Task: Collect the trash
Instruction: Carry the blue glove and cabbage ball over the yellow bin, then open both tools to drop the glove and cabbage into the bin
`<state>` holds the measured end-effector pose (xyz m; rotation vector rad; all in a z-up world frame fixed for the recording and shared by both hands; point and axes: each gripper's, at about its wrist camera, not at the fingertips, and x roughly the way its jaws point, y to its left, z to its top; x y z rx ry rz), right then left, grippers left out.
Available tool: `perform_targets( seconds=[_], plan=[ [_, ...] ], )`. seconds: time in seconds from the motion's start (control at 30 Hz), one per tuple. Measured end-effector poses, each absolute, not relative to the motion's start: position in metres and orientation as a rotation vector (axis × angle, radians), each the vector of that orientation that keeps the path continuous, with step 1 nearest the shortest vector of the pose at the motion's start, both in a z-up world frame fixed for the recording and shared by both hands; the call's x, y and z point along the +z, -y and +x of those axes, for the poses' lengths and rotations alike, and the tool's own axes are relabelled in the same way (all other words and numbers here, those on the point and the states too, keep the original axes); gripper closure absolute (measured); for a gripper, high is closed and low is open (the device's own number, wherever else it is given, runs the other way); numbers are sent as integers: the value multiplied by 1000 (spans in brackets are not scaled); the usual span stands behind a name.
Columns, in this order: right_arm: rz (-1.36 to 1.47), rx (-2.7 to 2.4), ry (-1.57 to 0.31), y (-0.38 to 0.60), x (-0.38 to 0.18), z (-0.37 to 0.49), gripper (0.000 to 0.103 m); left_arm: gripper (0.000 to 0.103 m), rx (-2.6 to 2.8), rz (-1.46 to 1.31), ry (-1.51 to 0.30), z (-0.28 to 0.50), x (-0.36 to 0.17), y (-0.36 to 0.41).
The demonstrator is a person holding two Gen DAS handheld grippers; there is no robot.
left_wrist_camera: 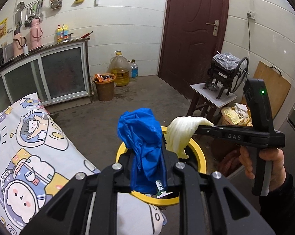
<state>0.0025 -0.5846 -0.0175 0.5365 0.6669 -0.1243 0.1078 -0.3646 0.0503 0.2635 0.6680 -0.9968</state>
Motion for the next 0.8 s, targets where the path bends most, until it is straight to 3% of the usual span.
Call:
perform_targets(
  seconds=[0.8],
  plan=[
    [572,-211,-753,603,-61,6,93,85,-1001,303,-774,124,4,422]
  ],
)
